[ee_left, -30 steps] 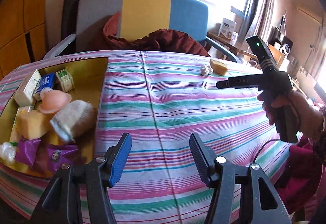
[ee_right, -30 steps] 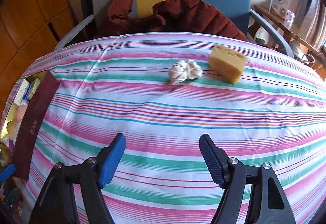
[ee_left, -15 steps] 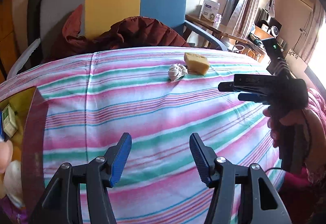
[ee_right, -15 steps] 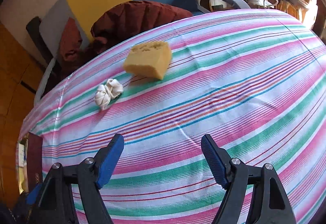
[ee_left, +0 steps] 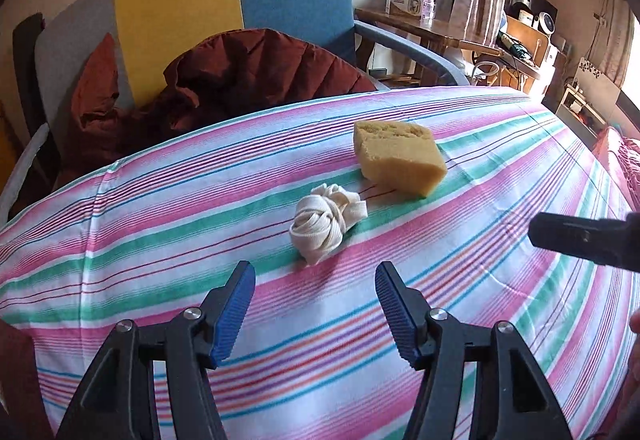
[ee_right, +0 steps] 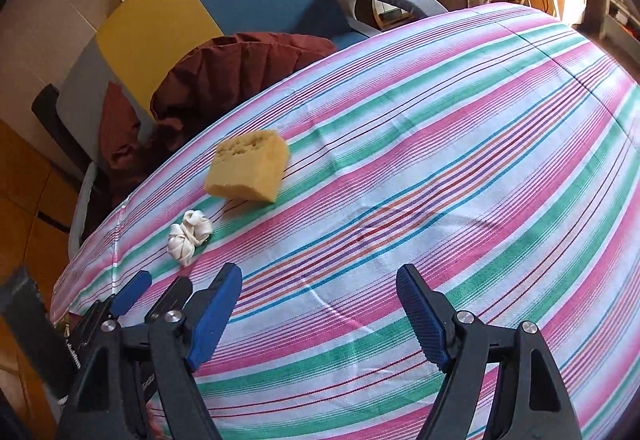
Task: Organize objects
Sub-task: 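Move both tools back to the white rope knot and yellow sponge, then grasp the white rope knot with the left gripper while the right gripper grasps the yellow sponge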
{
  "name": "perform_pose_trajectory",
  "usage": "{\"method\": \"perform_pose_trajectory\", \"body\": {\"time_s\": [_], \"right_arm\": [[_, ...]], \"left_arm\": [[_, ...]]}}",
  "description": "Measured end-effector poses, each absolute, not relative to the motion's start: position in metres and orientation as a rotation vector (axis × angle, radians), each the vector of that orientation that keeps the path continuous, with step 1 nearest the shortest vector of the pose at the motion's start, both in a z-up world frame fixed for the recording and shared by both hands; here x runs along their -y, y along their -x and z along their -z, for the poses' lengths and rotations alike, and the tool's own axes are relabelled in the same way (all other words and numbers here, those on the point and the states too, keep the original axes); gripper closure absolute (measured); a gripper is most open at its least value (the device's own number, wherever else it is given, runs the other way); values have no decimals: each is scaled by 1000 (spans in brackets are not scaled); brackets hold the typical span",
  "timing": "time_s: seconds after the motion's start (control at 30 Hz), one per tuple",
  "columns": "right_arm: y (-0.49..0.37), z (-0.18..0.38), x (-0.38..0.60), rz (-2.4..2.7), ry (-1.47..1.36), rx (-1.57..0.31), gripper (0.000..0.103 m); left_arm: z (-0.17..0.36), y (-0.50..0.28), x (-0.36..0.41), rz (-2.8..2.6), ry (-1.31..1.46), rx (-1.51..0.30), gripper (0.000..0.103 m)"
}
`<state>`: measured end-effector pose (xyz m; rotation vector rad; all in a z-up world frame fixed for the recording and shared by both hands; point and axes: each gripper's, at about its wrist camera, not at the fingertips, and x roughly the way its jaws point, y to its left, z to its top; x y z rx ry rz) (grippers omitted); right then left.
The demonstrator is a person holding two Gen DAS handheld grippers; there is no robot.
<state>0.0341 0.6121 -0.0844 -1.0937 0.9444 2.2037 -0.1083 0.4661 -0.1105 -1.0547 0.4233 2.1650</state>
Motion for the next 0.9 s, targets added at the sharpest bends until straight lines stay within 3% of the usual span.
{"method": "perform_pose_trajectory", "body": {"time_s": [0.3, 0.47, 0.57, 0.9], "right_arm": [[-42, 84, -629, -2168, 1061, -1034, 23], [-41, 88, -630, -2159, 1077, -1049, 22], [-40, 89, -629, -2163, 1086, -1041, 22], [-41, 99, -633, -2134, 1107, -1043, 23]], "left_arm": [[120, 123, -500, -2145, 985, -455, 40], [130, 131, -498, -2136, 1034, -413, 60], [130, 130, -494, -2135, 1028, -397, 63], [119, 111, -446, -2205, 983, -324, 64]]}}
